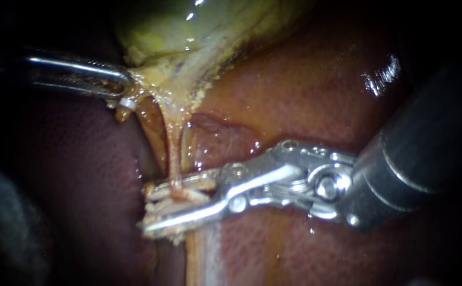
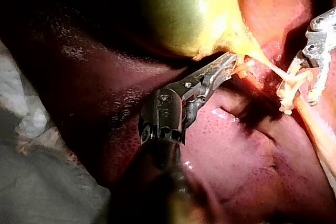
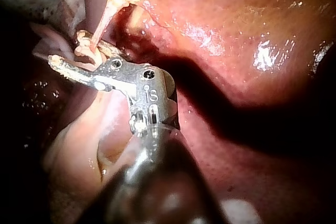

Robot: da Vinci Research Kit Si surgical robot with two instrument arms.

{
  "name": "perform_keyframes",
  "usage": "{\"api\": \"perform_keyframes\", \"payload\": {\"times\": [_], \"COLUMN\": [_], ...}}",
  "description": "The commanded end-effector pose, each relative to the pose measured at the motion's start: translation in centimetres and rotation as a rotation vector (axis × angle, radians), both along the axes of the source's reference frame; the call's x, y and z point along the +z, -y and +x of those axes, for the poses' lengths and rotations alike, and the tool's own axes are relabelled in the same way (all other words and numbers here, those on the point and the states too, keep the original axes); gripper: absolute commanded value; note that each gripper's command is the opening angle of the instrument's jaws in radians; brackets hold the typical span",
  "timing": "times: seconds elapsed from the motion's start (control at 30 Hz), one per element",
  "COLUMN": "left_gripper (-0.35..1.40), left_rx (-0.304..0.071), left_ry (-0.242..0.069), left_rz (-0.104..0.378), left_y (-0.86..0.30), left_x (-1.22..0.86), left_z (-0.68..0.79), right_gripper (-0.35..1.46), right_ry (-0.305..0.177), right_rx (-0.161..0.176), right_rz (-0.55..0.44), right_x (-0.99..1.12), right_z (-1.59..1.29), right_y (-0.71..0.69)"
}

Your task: Clipping second clip right tube

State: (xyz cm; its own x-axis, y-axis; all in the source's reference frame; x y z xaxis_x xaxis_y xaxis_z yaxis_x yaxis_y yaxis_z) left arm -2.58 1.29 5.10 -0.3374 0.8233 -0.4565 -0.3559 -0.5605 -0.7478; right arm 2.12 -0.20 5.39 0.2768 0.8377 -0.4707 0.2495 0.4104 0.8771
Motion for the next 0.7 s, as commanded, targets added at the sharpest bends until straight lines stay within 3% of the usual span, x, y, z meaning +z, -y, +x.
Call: {"api": "perform_keyframes", "payload": {"times": [0.03,0.2,0.5,0.7], "left_gripper": [-0.35,-0.35,-0.35,-0.35], "left_rx": [0.000,0.000,0.000,0.000], "left_ry": [0.000,0.000,0.000,0.000], "left_rz": [0.000,0.000,-0.001,-0.001], "left_y": [0.00,0.00,0.00,0.00], "left_x": [0.00,0.00,0.01,0.01], "left_z": [0.00,0.00,0.00,0.00], "right_gripper": [0.38,0.24,-0.31,-0.35], "right_ry": [0.004,0.017,0.065,0.092], "right_rx": [0.000,0.020,0.017,0.007], "right_rz": [0.005,0.021,0.112,0.165], "right_x": [-0.01,0.04,0.06,0.05], "right_z": [0.01,0.00,-0.08,-0.10], "right_y": [0.00,-0.04,-0.10,-0.09]}}
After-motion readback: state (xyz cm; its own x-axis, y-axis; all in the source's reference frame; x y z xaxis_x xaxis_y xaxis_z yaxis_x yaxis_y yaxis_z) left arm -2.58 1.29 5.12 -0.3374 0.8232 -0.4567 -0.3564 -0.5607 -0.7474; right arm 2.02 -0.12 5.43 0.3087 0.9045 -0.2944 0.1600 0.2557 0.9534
